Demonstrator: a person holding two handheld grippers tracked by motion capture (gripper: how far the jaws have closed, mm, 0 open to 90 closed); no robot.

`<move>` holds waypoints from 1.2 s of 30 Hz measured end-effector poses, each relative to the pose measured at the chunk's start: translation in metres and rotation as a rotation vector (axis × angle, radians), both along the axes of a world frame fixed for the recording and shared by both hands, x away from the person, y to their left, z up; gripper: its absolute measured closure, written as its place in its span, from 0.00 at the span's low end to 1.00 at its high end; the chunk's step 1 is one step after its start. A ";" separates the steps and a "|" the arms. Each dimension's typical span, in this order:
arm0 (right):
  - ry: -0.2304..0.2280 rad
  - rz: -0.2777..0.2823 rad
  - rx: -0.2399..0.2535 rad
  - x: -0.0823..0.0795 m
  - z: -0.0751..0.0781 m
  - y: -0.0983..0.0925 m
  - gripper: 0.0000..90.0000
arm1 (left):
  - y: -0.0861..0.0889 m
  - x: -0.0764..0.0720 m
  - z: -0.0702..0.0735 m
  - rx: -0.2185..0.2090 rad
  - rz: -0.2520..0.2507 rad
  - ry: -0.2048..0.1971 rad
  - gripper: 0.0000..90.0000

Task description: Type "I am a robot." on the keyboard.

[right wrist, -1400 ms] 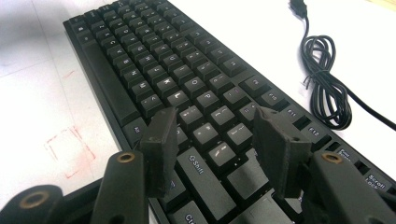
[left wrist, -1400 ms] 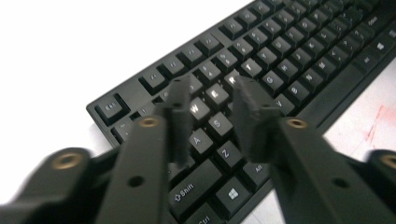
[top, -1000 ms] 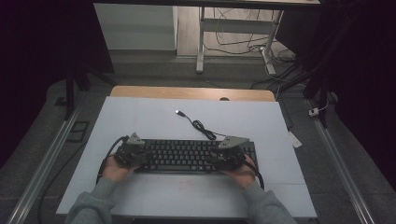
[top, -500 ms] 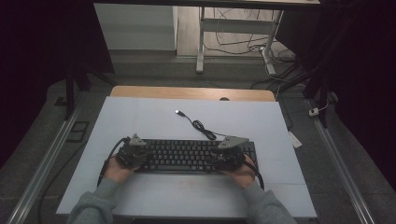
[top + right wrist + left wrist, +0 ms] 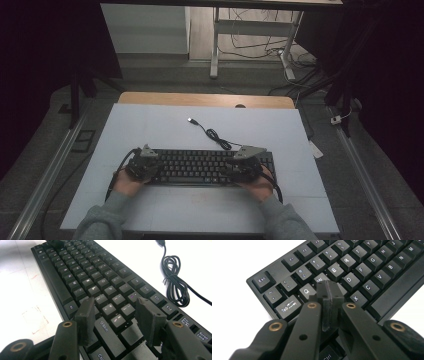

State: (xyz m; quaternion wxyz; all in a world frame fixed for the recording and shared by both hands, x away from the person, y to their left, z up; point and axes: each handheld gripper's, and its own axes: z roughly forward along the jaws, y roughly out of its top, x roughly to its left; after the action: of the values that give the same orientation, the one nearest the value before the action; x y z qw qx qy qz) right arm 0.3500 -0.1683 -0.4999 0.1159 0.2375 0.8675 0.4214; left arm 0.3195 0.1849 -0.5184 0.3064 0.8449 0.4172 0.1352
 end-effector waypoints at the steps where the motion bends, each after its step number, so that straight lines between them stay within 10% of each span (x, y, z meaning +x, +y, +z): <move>1: 0.000 0.000 0.000 0.000 0.000 0.000 0.56 | 0.000 0.000 0.001 -0.002 0.001 -0.005 0.99; 13: -0.001 0.001 0.004 0.001 0.000 -0.001 0.56 | 0.011 -0.010 0.025 -0.137 -0.010 -0.078 0.94; 19: -0.004 -0.002 0.007 0.001 0.002 -0.002 0.56 | 0.014 -0.017 0.040 -0.196 -0.010 -0.111 0.61; 36: -0.005 -0.007 0.015 0.001 0.004 -0.005 0.56 | 0.013 -0.019 0.045 -0.207 -0.001 -0.097 0.39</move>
State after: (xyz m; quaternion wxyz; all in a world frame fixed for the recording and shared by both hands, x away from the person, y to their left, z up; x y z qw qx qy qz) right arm 0.3514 -0.1730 -0.4963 0.1180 0.2405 0.8632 0.4279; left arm 0.3007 0.1974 -0.4736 0.4119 0.8013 0.4133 0.1320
